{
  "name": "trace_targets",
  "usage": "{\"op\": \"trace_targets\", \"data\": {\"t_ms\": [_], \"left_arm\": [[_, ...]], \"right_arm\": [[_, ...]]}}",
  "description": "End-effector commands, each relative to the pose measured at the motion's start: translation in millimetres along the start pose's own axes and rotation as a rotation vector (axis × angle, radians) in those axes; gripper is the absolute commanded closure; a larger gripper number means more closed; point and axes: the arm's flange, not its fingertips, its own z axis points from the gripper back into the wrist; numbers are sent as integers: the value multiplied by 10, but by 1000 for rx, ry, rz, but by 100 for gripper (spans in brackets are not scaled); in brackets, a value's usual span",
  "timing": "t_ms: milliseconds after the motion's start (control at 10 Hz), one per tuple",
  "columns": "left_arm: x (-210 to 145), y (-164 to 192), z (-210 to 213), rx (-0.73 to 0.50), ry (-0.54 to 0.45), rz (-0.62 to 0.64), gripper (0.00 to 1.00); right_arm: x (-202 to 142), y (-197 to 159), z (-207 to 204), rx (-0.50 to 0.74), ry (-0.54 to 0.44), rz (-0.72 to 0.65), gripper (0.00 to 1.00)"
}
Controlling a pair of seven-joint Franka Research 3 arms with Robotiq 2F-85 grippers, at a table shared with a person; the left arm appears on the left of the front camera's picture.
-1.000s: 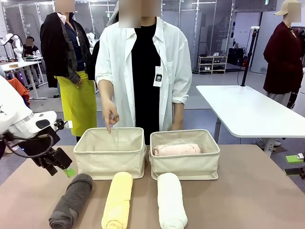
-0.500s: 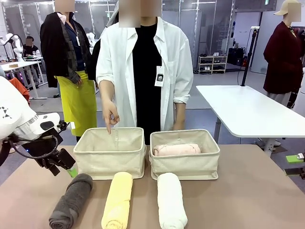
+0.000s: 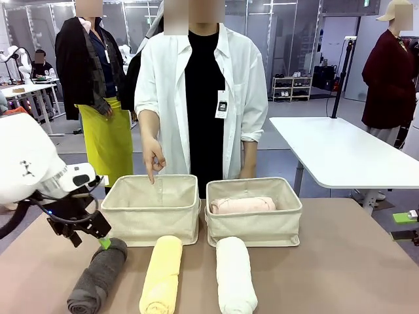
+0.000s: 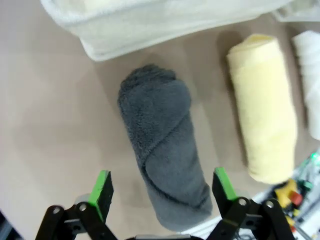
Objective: Divide the towels into two baskets.
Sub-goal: Pick up one hotel-folded towel from the bottom of the table and place it in the Fabric basket indicated by the person.
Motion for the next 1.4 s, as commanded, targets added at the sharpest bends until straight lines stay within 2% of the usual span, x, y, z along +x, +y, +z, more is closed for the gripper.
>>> {"op": "trace_targets", "data": {"t_ms": [0,300,700,800,900,1000,1100,1200,1300], "left_arm": [[-31,-42,-178,20,50,59,0],[-79,-21,-419,67,93,100,0],[-154,-118,-720,24,127,125,0],[-165,-114,-739,27,124,128,13],[-163,-100,-755,30,130,135,19],[-156,-91,-753,35,127,137,32],[-152,-97,-755,37,127,135,38],[-147,-106,-762,33,129,130,51],[-143,-110,-751,29,127,127,57]], "right_arm": [[-25,41,-5,-1,-3,0,25],[-25,41,-5,-1,-3,0,25],[-25,41,-5,-1,-3,0,25],[-25,41,-5,-1,-3,0,25],[-25,41,-5,-1,-3,0,25],[-25,41,-5,-1,-3,0,25],[-25,41,-5,-1,-3,0,25],[-25,41,-5,-1,-3,0,25],[-25,41,-5,-1,-3,0,25]]}}
